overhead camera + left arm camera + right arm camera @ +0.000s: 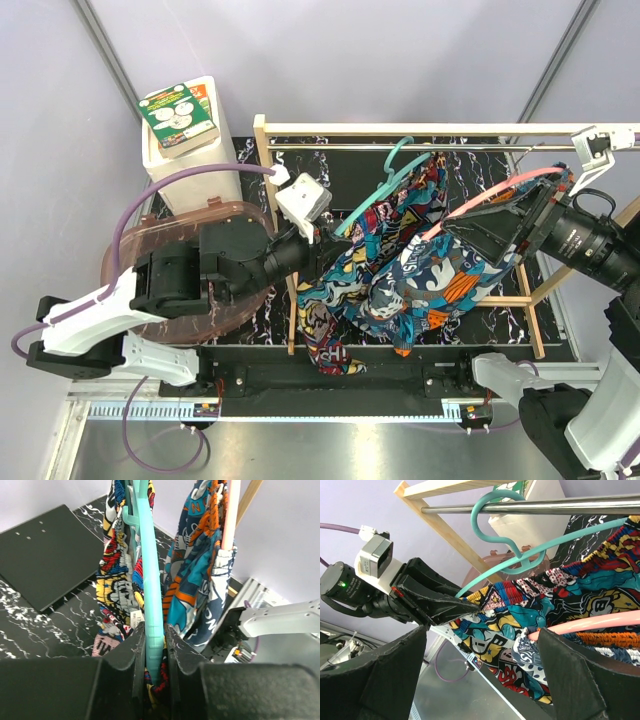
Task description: Remove the shorts from the hanger
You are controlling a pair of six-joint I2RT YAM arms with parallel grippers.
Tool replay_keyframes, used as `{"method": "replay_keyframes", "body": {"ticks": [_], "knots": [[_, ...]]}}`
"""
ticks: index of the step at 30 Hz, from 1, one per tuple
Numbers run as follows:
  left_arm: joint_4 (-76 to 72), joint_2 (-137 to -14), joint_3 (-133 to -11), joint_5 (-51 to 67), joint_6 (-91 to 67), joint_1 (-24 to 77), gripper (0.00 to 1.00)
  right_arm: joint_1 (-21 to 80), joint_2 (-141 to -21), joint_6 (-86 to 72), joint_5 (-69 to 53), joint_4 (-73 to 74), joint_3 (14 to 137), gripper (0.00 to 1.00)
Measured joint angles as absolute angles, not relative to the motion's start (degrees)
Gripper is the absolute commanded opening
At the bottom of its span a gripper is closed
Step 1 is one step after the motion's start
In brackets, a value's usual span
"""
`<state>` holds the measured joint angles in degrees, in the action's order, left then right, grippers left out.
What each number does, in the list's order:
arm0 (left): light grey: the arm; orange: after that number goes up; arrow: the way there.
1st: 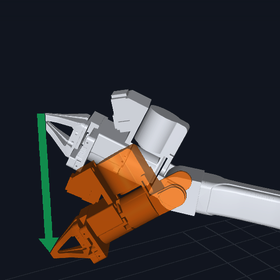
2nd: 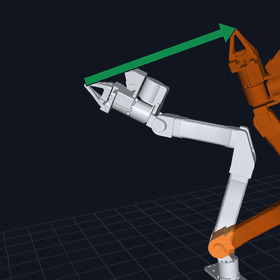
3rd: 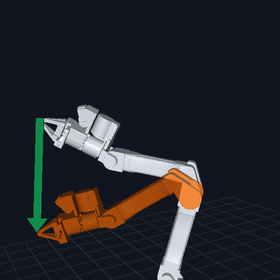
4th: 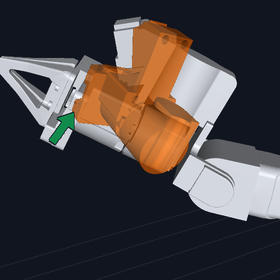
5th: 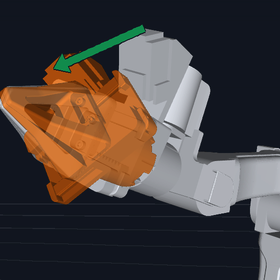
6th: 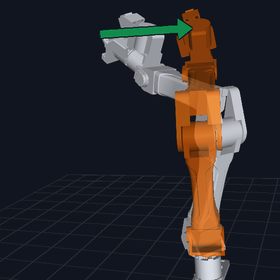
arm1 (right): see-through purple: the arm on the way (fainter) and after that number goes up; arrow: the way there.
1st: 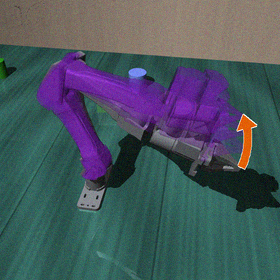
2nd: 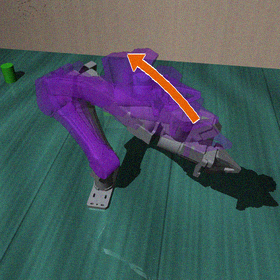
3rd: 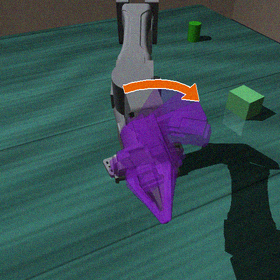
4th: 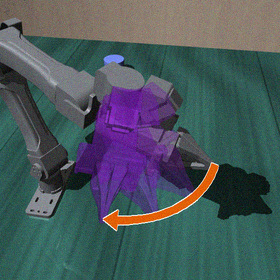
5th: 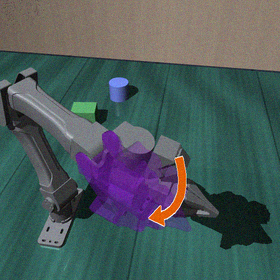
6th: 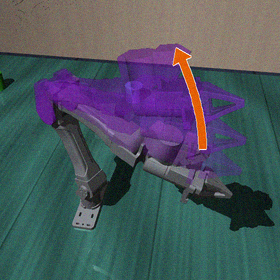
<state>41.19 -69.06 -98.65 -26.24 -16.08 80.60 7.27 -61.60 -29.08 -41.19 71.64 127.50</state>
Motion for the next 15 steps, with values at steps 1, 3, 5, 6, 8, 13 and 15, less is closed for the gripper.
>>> {"method": "replay_keyframes", "body": {"ticks": [1, 3, 5, 6, 8, 13, 15], "knots": [[41.1, -69.1, -98.7, -26.5, -15.6, 80.6, 0.00, 7.3, -61.6, -28.9, -41.2, 71.8, 127.5, 1.00], [39.8, -68.6, -97.7, -26.9, -14.3, 80.6, 0.00, 7.3, -61.6, -28.7, -41.1, 71.9, 127.5, 1.00], [37.5, -67.1, -95.2, -27.2, -12.4, 80.6, 0.00, 7.3, -61.7, -28.3, -41.0, 71.9, 127.5, 1.00], [35.7, -65.9, -93.2, -27.3, -11.4, 80.6, 0.00, 7.3, -61.7, -28.2, -40.8, 71.9, 127.5, 1.00], [32.4, -63.5, -89.5, -27.3, -8.8, 80.6, 0.00, 7.2, -61.7, -27.9, -39.9, 71.9, 127.5, 1.00], [24.6, -58.6, -82.4, -27.2, -2.3, 80.6, 0.00, 7.2, -61.7, -27.4, -38.9, 71.9, 127.5, 1.00], [21.9, -57.6, -80.6, -27.2, 0.7, 80.6, 0.00, 7.2, -61.8, -27.4, -38.6, 71.9, 127.5, 1.00]]}}
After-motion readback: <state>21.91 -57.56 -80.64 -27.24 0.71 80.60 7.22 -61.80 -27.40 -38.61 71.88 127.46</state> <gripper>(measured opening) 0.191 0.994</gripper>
